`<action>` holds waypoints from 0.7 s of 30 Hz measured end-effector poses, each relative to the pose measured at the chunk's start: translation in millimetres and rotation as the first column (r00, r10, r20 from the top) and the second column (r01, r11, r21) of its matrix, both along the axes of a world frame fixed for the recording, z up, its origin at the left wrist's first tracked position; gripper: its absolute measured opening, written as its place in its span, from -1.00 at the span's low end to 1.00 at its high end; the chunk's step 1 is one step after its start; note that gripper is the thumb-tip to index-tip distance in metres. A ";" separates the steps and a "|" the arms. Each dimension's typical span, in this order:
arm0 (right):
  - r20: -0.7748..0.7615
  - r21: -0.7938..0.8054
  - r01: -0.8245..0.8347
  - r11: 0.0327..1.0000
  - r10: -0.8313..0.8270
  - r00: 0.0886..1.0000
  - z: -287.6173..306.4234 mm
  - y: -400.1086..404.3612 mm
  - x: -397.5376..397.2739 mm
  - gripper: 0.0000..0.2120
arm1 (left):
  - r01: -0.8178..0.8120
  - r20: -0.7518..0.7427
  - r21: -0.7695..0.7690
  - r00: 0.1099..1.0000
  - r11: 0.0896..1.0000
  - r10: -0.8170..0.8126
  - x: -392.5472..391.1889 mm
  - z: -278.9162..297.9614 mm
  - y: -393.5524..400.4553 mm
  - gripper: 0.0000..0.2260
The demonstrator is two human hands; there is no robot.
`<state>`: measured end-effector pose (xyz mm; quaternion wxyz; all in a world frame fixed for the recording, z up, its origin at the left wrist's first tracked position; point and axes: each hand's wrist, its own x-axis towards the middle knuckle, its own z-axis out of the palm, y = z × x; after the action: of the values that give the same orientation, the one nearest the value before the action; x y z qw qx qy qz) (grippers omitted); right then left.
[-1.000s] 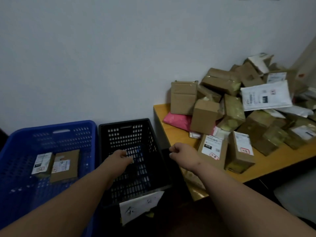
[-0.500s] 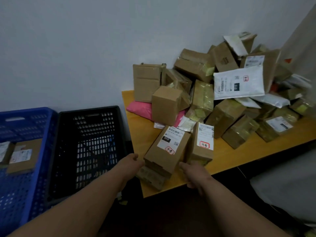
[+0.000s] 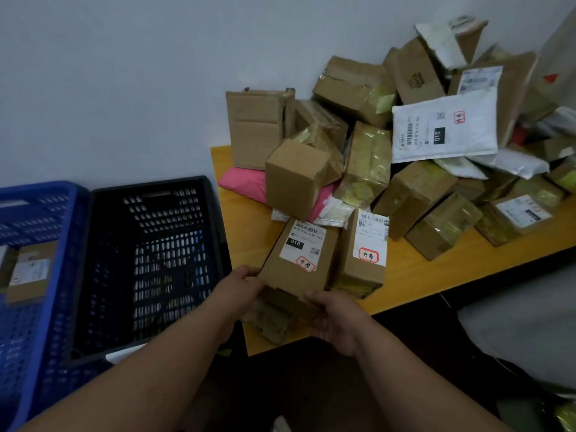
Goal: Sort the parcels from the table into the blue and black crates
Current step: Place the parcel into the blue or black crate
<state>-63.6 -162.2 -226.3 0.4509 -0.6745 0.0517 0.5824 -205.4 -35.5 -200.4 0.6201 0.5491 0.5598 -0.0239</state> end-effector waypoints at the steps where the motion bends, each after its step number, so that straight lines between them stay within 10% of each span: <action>1: -0.024 0.008 0.014 1.000 -0.014 1.000 1.1 -3.6 2.7 -0.70 | -0.013 0.006 -0.007 1.000 1.000 0.013 -0.7 1.6 -0.4 -0.69; 21: 0.021 0.062 -0.439 0.896 0.439 0.898 41.5 -16.8 -38.6 -0.56 | 0.069 0.094 -0.171 0.994 0.983 -0.053 -110.1 25.0 -5.1 -0.49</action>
<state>-102.2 -179.0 -184.8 0.3297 -0.6556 -0.1219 0.6683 -315.5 -40.6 -175.3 0.6892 0.5102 0.5100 -0.0673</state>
